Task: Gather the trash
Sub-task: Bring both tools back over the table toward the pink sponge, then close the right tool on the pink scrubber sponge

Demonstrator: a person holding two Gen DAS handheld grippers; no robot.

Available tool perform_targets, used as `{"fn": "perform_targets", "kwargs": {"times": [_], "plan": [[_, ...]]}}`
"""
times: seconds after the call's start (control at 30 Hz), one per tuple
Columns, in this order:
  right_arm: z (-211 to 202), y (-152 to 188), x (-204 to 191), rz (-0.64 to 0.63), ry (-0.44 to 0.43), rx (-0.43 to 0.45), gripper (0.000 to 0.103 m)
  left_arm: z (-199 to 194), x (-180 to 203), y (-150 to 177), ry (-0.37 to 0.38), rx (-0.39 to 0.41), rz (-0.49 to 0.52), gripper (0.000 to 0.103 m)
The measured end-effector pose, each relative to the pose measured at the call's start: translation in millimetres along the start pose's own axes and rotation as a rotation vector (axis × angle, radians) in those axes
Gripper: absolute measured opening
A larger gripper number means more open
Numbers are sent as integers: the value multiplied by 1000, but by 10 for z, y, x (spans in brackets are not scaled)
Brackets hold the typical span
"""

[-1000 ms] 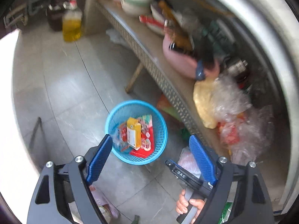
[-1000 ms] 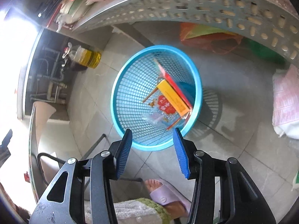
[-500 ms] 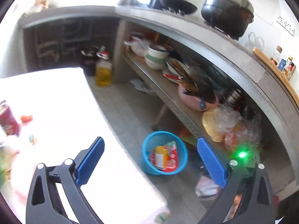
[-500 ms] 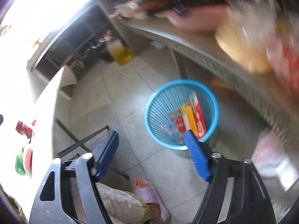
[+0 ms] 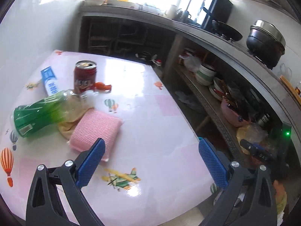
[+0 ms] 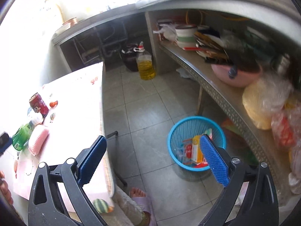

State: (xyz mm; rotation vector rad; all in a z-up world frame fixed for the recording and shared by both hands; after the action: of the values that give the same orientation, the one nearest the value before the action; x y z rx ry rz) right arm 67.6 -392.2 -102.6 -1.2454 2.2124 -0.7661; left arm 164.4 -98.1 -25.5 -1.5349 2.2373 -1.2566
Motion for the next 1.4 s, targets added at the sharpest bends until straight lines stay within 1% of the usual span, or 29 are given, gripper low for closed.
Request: {"fn": "perform_targets", "kwargs": {"times": [0.03, 0.13, 0.2, 0.33, 0.47, 0.63, 0.73, 0.83, 0.9, 0.97, 1.1, 1.27, 1.4], "plan": [[7, -17, -67, -6, -21, -3, 95, -34, -120, 34, -11, 4, -19, 97], [41, -66, -331, -18, -118, -30, 95, -115, -415, 157, -37, 14, -77, 97], [88, -81, -581, -39, -202, -66, 95, -143, -586, 244, -39, 9, -110, 97], [227, -89, -1154, -51, -364, -191, 95, -137, -801, 382, 1, -29, -176, 97], [402, -66, -1831, -93, -447, -296, 95, -207, -1089, 459, -48, -4, -221, 97], [714, 44, -2559, -146, -432, -373, 95, -313, -1375, 533, -106, 12, -265, 97], [839, 105, -2965, -230, -371, -365, 95, -379, -1522, 563, -144, 21, -279, 97], [953, 213, -3224, -300, -305, -352, 95, -427, -1660, 599, -190, 28, -292, 97], [1013, 271, -3301, -335, -252, -331, 95, -451, -1741, 616, -226, 34, -295, 97], [1070, 323, -3336, -350, -220, -327, 95, -468, -1804, 613, -256, 39, -295, 97], [1106, 327, -3351, -359, -230, -306, 95, -466, -1867, 593, -260, 52, -283, 97], [1084, 339, -3353, -426, -261, -289, 95, -393, -1862, 558, -225, 48, -270, 97], [1048, 372, -3210, -444, -317, -307, 95, -378, -1786, 527, -174, 61, -255, 97]]}}
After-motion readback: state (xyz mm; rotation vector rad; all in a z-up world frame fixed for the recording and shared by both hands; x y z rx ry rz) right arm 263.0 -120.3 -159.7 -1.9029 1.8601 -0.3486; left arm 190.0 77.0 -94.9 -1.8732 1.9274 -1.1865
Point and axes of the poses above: each gripper's, at about its wrist camera, not at the fingertips, and z roughly the way its jaws point, x to its right, y to its underside, the point moved 8 cm from there along z, roughly the way its jaws point, and after that the axes turned 3 degrees about y, right-handed, at the moved point
